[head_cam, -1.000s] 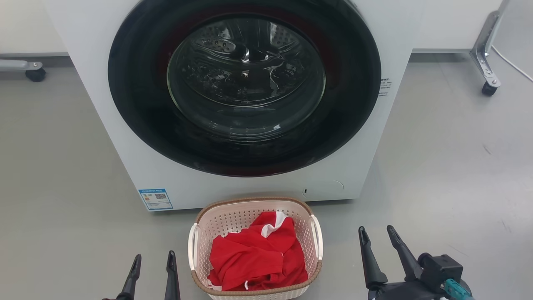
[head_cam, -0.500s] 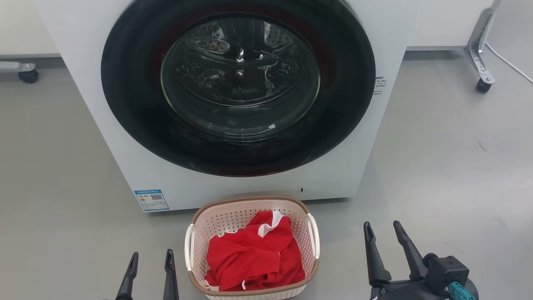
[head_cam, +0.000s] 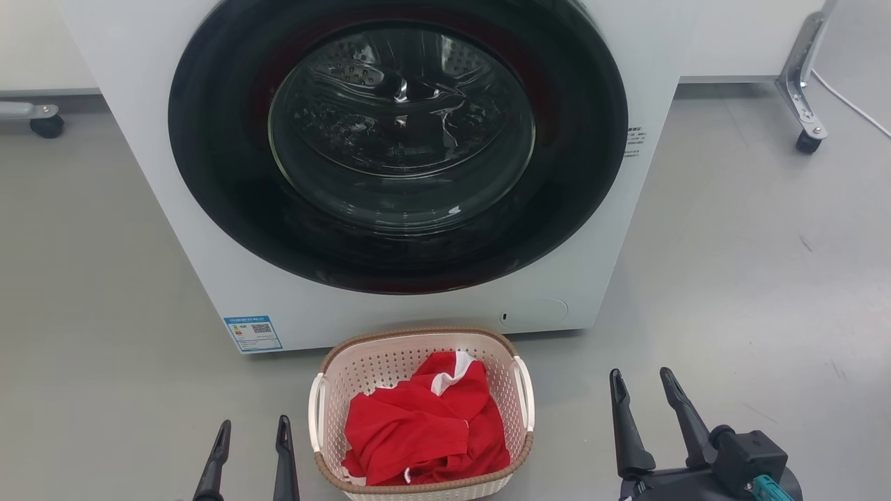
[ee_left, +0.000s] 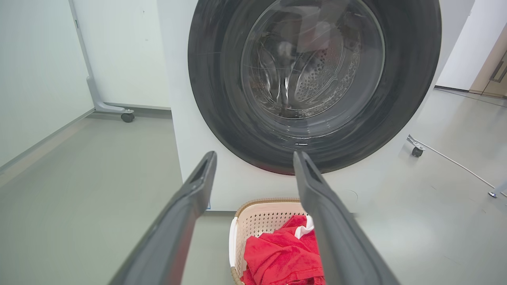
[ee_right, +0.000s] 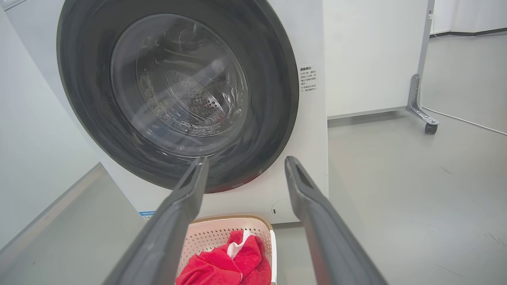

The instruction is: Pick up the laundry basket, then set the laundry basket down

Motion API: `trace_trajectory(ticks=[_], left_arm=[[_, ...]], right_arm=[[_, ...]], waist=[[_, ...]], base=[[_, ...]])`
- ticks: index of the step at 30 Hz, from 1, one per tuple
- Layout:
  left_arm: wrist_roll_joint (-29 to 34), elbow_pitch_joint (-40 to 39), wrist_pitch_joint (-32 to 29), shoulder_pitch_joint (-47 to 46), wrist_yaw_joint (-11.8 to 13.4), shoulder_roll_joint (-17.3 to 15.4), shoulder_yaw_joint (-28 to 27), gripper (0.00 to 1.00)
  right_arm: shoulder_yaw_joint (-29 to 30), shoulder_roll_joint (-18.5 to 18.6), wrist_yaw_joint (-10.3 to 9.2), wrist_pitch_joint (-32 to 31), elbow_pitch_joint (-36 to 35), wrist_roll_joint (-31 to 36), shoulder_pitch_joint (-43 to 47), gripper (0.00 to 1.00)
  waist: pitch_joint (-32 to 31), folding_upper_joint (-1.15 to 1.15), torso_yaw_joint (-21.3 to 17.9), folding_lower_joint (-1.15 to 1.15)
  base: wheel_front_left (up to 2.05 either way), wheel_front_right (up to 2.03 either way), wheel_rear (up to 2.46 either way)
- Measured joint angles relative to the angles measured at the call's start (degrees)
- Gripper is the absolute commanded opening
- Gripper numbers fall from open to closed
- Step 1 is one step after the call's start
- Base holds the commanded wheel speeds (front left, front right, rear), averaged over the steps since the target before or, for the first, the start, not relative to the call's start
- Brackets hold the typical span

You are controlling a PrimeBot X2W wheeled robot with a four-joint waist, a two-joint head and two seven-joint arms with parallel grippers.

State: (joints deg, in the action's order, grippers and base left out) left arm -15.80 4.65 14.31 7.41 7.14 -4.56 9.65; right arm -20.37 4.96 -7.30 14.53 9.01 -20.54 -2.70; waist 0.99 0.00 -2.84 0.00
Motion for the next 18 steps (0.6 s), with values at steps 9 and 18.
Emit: trace_trajectory(ticks=[9, 18], left_arm=[[1.4, 1.4, -0.1, 0.2, 0.0, 0.1, 0.0, 0.00], [-1.7, 3.5, -1.1, 0.3, -0.7, 0.4, -0.5, 0.00]], right_arm=[[0.3, -0.3, 0.00, -0.3, 1.2, 0.5, 0.4, 0.00], [1.9, -0.3, 0.77, -1.3, 2.8, -2.3, 2.0, 0.00]], waist=[[0.0, 0.00, 0.0, 0.00], [0.0, 0.00, 0.2, 0.00]], base=[[0.00, 0.00, 0.00], [0.00, 0.00, 0.00]])
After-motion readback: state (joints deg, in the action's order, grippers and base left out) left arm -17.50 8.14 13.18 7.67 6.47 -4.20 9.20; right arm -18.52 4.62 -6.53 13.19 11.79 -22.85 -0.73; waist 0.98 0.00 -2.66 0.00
